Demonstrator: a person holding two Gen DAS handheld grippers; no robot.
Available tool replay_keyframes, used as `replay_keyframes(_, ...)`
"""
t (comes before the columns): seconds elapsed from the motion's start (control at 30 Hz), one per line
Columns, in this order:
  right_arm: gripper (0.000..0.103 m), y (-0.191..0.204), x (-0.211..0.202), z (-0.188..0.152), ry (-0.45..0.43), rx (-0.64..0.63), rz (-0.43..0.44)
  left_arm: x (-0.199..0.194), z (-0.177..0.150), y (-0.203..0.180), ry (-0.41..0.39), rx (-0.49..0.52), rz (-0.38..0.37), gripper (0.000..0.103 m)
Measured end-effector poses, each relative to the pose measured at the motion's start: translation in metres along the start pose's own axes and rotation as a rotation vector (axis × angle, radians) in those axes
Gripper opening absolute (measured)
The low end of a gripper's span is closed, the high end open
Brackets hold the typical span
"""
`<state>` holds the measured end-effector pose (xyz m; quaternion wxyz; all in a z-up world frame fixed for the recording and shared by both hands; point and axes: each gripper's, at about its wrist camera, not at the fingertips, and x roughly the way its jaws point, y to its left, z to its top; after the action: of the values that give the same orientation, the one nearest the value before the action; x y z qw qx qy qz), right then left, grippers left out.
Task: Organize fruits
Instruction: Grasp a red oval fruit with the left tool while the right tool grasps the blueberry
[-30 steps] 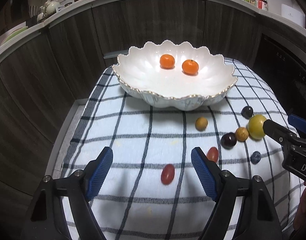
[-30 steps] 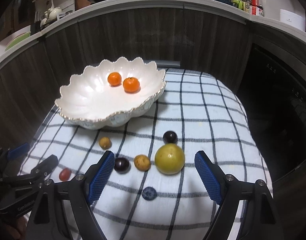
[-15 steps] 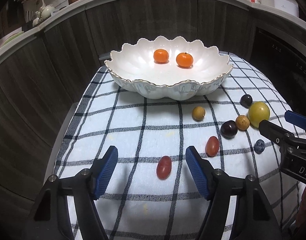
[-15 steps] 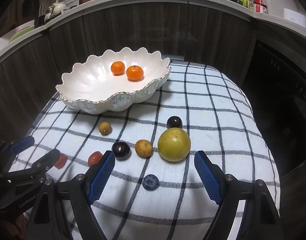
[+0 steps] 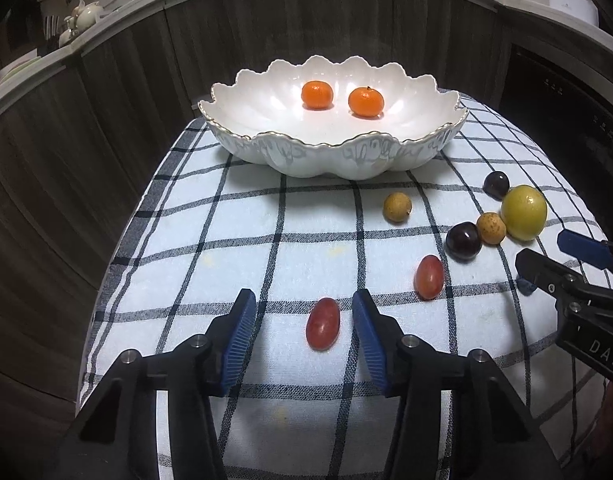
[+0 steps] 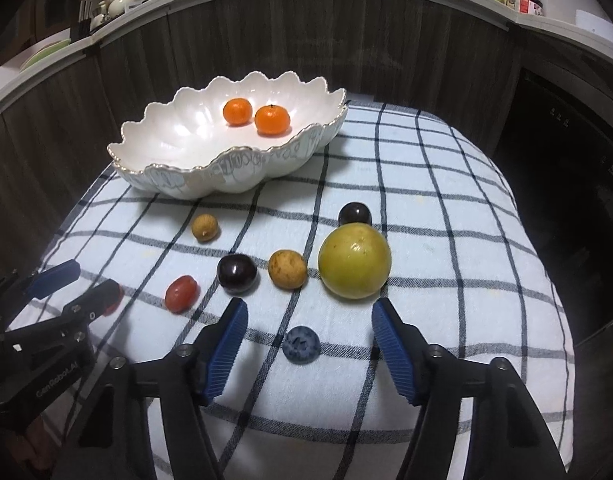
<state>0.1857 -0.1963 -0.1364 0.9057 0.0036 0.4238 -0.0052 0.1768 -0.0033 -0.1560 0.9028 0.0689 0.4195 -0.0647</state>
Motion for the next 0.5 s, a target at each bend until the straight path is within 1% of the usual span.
replay_keyframes(0.1,0.057,0.001,0.001,-0.004,-0.001,-0.007,0.008,0.002,-0.002,-0.001,0.008,0.0,-0.005,0.047)
replay_keyframes(0.2,0.055,0.002,0.003,-0.007,0.005,-0.009,0.016,0.006,-0.004,-0.002,0.02,0.005,-0.012,0.044)
replay_keyframes(0.23,0.052,0.001,0.004,-0.008,0.009,-0.008,0.019,0.007,-0.005,-0.002,0.023,0.005,-0.016,0.043)
replay_keyframes(0.37,0.048,0.0,0.008,-0.009,0.022,-0.001,0.023,0.01,-0.005,-0.002,0.031,0.007,-0.028,0.039)
replay_keyframes(0.5,0.047,-0.001,0.009,-0.011,0.024,0.0,0.028,0.011,-0.006,-0.005,0.035,0.014,-0.033,0.033)
